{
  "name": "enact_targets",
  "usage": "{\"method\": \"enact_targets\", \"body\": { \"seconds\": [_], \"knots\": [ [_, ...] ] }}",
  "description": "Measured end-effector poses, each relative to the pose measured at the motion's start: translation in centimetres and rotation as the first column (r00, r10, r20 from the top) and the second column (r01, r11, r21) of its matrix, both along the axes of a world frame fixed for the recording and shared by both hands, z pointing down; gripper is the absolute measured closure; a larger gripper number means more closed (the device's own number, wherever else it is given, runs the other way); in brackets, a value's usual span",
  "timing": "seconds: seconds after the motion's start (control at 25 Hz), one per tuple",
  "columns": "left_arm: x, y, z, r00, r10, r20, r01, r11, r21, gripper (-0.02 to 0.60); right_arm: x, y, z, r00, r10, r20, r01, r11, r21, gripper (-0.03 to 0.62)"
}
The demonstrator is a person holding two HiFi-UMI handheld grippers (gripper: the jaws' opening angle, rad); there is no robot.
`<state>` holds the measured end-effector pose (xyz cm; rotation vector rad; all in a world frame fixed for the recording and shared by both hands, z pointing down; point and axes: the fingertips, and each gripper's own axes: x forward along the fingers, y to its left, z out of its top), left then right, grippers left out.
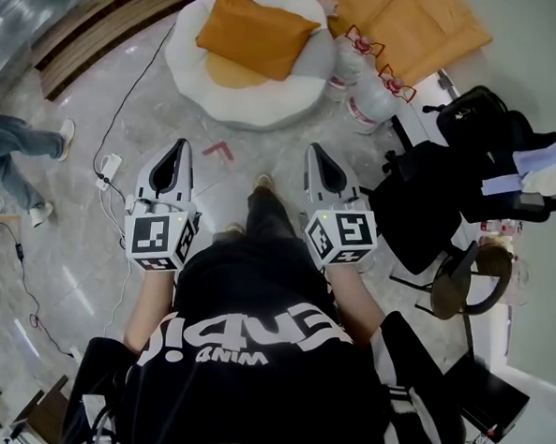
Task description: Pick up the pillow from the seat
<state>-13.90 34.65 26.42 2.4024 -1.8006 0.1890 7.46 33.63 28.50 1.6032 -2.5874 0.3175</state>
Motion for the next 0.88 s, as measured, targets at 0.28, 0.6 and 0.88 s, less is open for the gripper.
{"method": "enact_targets", "body": {
  "seconds": [0.28,0.6,0.88],
  "knots": [
    [0.3,-3.0,0.0,1.0,-0.003,0.001,0.003,1.0,0.0,0.572,0.3,-2.6,-0.1,1.0,-0.006,0.003,0.006,1.0,0.0,0.572],
    [1.4,-8.1,-0.7,1.0,-0.001,-0.008,0.001,1.0,0.012,0.572,1.2,-7.6,-0.5,1.0,-0.018,0.005,0.018,1.0,-0.001,0.572],
    [2.5,-14.4,-1.3,1.0,-0.008,-0.012,0.008,1.0,0.02,0.572,2.0,-14.0,-1.2,0.999,-0.034,0.002,0.034,0.999,0.012,0.572]
  ]
}}
